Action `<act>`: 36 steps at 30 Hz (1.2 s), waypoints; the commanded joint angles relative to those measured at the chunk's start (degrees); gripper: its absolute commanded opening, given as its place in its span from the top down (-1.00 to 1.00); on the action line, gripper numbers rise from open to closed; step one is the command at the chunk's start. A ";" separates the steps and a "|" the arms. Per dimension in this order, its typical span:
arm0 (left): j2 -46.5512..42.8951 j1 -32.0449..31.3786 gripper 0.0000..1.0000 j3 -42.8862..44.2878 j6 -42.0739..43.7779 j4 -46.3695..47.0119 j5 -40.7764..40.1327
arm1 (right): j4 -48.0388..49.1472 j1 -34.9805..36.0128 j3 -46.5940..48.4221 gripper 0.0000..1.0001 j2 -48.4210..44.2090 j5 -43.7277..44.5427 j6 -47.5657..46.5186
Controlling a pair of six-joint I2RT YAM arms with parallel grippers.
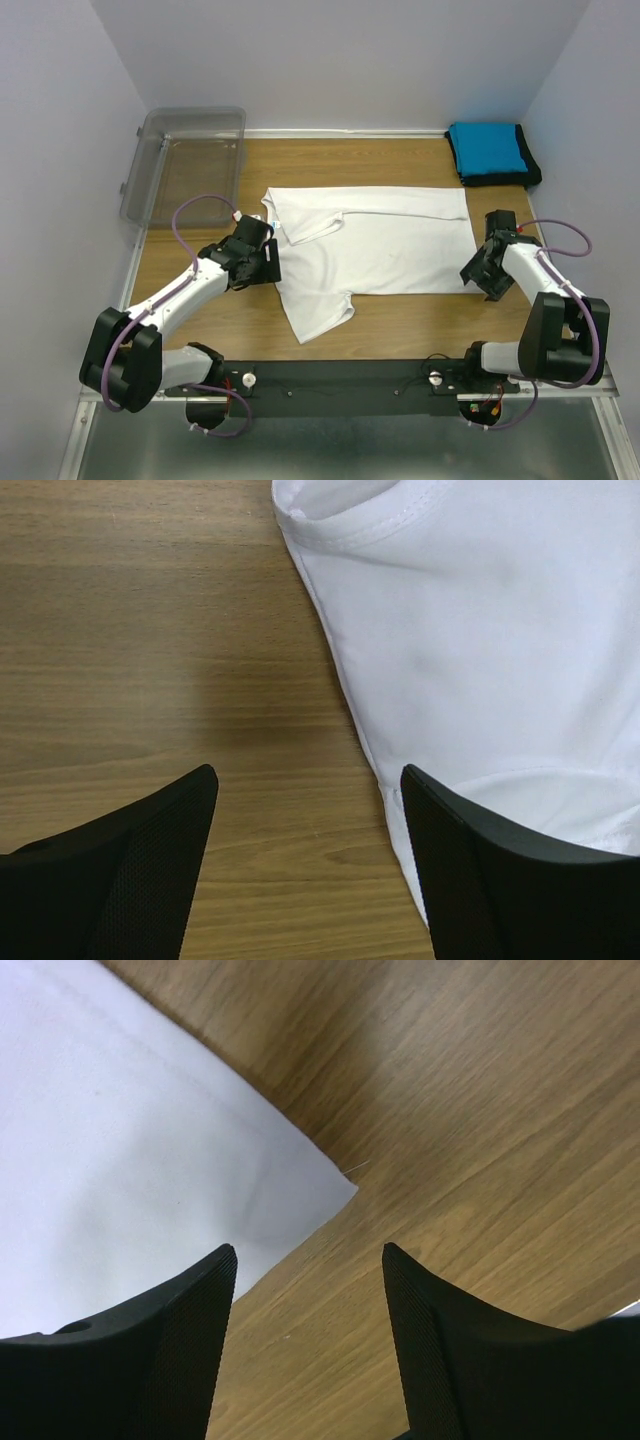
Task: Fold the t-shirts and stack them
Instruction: Fold the tshirt
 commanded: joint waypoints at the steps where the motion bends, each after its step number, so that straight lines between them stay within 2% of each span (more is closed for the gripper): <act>1: -1.02 -0.41 -0.65 -1.53 -1.11 3.00 0.10 | -1.53 -1.28 -0.56 -0.34 0.46 3.81 3.12; 9: -1.46 -0.77 -0.71 -2.41 -1.11 4.32 0.55 | 0.05 -3.30 -2.14 -0.14 0.81 4.79 6.20; 19: -0.67 -1.29 -0.74 -2.67 -0.58 4.85 1.43 | 7.69 -4.89 -8.29 0.17 1.25 2.14 9.45; 24: 0.47 -1.47 -0.74 -2.67 -0.84 5.03 1.78 | 8.49 -4.97 -8.64 0.61 1.86 2.24 9.02; 28: 1.96 -1.91 -0.64 -2.67 -1.81 4.94 2.74 | 8.49 -4.97 -8.03 0.98 2.30 -0.57 7.87; 36: 5.30 -3.40 -0.51 -1.88 -5.14 4.94 3.36 | 7.34 -4.97 -5.48 0.99 0.63 -5.67 5.24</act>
